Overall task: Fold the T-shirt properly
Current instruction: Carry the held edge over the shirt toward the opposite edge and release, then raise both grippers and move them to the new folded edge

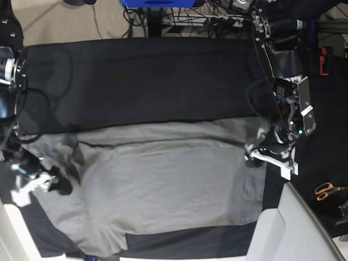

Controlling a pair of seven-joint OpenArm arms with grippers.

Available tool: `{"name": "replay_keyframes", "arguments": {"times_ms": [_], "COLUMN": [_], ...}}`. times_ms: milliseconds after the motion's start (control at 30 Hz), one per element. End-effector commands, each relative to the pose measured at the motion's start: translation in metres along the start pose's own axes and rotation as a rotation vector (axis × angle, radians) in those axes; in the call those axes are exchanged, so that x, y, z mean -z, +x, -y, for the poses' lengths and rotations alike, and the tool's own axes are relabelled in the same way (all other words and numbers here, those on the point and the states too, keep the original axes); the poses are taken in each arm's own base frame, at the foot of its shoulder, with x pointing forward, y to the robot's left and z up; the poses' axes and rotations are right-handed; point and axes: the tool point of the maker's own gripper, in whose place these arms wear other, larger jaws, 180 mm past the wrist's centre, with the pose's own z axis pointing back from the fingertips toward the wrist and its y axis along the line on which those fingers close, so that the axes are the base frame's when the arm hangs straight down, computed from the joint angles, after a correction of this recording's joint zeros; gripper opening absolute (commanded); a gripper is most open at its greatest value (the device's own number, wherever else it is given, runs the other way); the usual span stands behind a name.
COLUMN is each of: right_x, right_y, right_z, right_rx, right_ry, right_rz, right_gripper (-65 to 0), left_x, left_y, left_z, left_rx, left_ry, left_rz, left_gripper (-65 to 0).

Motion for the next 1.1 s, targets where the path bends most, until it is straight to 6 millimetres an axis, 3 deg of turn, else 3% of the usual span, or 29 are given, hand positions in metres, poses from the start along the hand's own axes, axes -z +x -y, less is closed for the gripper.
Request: {"name": "replay_keyframes", "arguments": {"times_ms": [0, 33, 67, 200, 300, 367, 433, 600, 767, 867, 967, 1067], "right_x": [-0.011, -0.017, -0.022, -0.067, -0.102, -0.118, -0.128, -0.124, -0.12, -0.123, -0.121, -0.113], "right_y": [0.025, 0.025, 0.026, 0.024, 0.011, -0.001, -0.019, -0.05, -0.059, -0.067, -0.072, -0.074], "right_z": [0.004, 0.009, 0.013, 0.033, 0.046, 0.051, 0.07, 0.09, 0.097, 0.098, 0.091, 0.081], "right_rx": [0.004, 0.033, 0.052, 0.106, 0.163, 0.223, 0.369, 0.541, 0.592, 0.587, 0.536, 0.426], "right_ry": [0.001, 0.0, -0.002, -0.032, -0.051, -0.063, -0.133, -0.189, -0.2, -0.209, -0.213, -0.229], "right_rz": [0.069, 0.085, 0.102, 0.206, 0.257, 0.309, 0.345, 0.327, 0.335, 0.315, 0.249, 0.171], "right_gripper": [-18.2, -14.6, -14.4, -18.3, -19.7, -19.7, -19.5, -20.3, -20.4, -20.4, -20.4, -20.4], "left_x": [-0.004, -0.004, -0.006, -0.021, -0.041, -0.053, -0.062, -0.071, -0.089, -0.092, -0.088, -0.1], "left_y": [0.025, 0.033, 0.038, 0.054, 0.04, 0.022, -0.005, -0.056, -0.06, -0.06, -0.068, -0.066], "left_z": [-0.003, -0.002, -0.002, -0.013, -0.006, -0.001, 0.0, 0.003, -0.021, -0.031, -0.062, -0.087], "left_rx": [0.008, 0.01, 0.009, 0.002, 0.124, 0.208, 0.266, 0.221, 0.0, 0.029, 0.121, 0.049], "left_ry": [0.001, -0.002, -0.001, 0.002, -0.063, -0.112, -0.156, -0.23, -0.253, -0.226, -0.016, 0.221], "left_rz": [0.06, 0.074, 0.084, 0.147, 0.16, 0.146, 0.103, 0.036, 0.1, 0.085, 0.014, 0.052], "left_gripper": [-9.9, -1.8, 0.0, 0.0, 0.0, 0.0, 0.0, 0.0, 0.0, 0.0, 0.0, 0.0]}}
